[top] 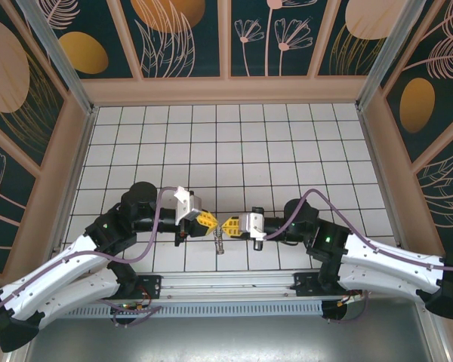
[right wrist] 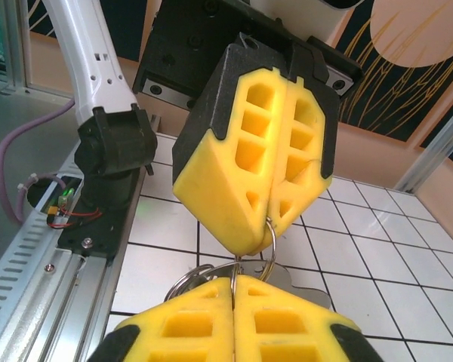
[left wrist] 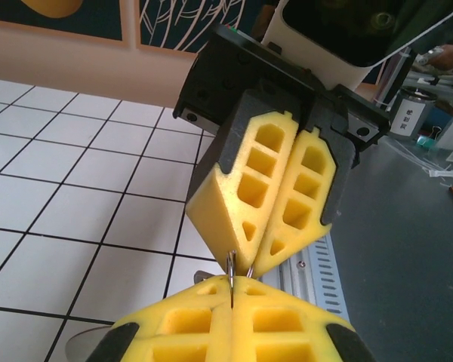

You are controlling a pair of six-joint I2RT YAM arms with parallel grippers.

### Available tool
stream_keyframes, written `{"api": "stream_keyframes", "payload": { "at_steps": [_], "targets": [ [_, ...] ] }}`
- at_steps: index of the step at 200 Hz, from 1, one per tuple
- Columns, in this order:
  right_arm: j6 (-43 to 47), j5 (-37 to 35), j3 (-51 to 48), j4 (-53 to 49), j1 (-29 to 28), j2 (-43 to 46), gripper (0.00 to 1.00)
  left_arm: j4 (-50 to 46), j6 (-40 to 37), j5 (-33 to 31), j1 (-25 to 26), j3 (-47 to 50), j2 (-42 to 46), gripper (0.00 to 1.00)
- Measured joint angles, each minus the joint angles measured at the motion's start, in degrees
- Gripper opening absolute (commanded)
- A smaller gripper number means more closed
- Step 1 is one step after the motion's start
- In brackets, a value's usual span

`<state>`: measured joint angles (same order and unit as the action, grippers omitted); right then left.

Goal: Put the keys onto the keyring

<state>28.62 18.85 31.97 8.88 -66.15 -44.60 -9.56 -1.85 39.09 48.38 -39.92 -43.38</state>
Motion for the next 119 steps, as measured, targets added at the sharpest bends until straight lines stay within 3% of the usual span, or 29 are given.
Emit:
{"api": "stream_keyframes", "payload": {
  "at_steps": [119],
  "targets": [
    [-0.92,-6.27,-2.14,-0.11,-3.06,4.42,0.21,2.93,0.39,-0.59,0.00,0.00,0.92,0.00]
  ]
}}
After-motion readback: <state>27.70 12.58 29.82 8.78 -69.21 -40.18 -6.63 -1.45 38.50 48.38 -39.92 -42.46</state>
